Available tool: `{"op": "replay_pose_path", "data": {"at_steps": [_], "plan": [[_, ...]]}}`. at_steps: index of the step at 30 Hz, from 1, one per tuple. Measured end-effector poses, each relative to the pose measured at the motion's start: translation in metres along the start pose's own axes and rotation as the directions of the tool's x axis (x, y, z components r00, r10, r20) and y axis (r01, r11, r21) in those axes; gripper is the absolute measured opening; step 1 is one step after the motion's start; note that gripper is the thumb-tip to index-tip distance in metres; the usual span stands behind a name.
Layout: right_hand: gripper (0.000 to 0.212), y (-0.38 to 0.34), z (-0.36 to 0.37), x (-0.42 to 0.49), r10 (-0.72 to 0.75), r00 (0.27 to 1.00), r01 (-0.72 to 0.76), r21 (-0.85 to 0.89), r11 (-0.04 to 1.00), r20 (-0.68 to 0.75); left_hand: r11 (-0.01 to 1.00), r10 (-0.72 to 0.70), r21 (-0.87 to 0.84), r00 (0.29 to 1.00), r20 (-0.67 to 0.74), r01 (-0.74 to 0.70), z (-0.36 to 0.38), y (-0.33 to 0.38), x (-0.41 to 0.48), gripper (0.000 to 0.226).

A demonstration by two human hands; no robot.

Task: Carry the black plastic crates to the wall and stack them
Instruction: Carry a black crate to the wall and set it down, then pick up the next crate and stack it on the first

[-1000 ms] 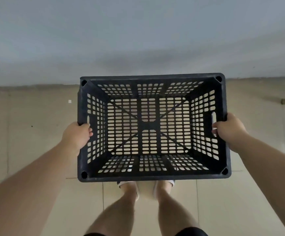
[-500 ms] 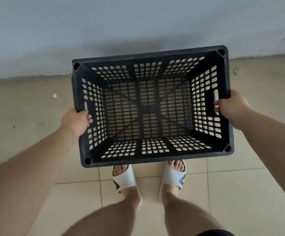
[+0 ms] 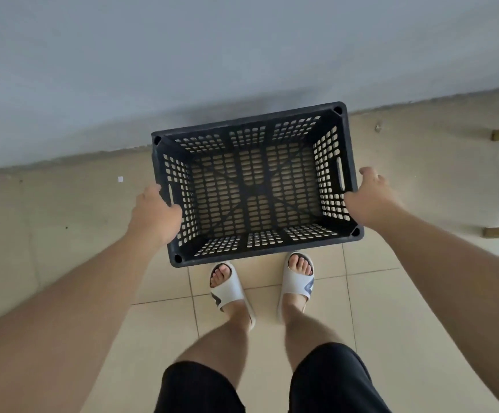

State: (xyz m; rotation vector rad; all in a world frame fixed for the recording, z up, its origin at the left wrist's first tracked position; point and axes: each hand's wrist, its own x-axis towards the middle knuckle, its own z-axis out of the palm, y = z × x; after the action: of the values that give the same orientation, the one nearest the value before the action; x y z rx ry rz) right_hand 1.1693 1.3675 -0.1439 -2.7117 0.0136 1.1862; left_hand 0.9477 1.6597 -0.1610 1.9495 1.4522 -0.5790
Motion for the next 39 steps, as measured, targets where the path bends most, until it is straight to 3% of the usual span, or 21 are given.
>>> {"op": "replay_pose_path", "data": {"at_steps": [4, 8, 13, 16, 21, 27, 34, 39], "plan": [[0.062, -0.008, -0.044, -0.082, -0.046, 0.998, 0.047, -0.024, 0.999, 0.045, 0.99, 0.102, 0.089, 0.987, 0.121, -0.113, -0.041, 0.035, -0.087, 0.052], [0.062, -0.012, -0.087, -0.171, -0.066, 0.995, 0.064, 0.03, 0.998, 0.068, 0.968, 0.167, 0.162, 0.974, 0.156, -0.192, -0.086, 0.068, -0.168, 0.058], [0.052, -0.009, -0.124, -0.281, -0.055, 0.998, 0.055, 0.034, 0.998, -0.016, 0.902, 0.287, 0.28, 0.941, 0.181, -0.329, -0.126, 0.102, -0.258, 0.055], [0.052, -0.001, -0.137, -0.345, -0.028, 0.997, 0.03, 0.027, 0.999, -0.077, 0.812, 0.396, 0.349, 0.881, 0.258, -0.467, -0.141, 0.117, -0.308, 0.051], [0.056, 0.013, -0.169, -0.42, 0.031, 0.981, -0.021, 0.055, 0.998, -0.192, 0.536, 0.583, 0.471, 0.711, 0.394, -0.701, -0.168, 0.127, -0.378, 0.047], [0.061, 0.043, -0.179, -0.521, 0.14, 0.939, -0.068, 0.231, 0.971, -0.313, 0.277, 0.714, 0.531, 0.541, 0.444, -0.801, -0.197, 0.145, -0.457, 0.052], [0.064, 0.143, -0.132, -0.636, 0.372, 0.875, -0.266, 0.334, 0.904, -0.309, -0.091, 0.733, 0.509, 0.288, 0.617, -0.856, -0.15, 0.149, -0.591, 0.054], [0.066, 0.244, -0.075, -0.724, 0.587, 0.767, -0.434, 0.463, 0.773, -0.261, -0.309, 0.678, 0.428, 0.119, 0.726, -0.849, -0.079, 0.113, -0.706, 0.058]]}}
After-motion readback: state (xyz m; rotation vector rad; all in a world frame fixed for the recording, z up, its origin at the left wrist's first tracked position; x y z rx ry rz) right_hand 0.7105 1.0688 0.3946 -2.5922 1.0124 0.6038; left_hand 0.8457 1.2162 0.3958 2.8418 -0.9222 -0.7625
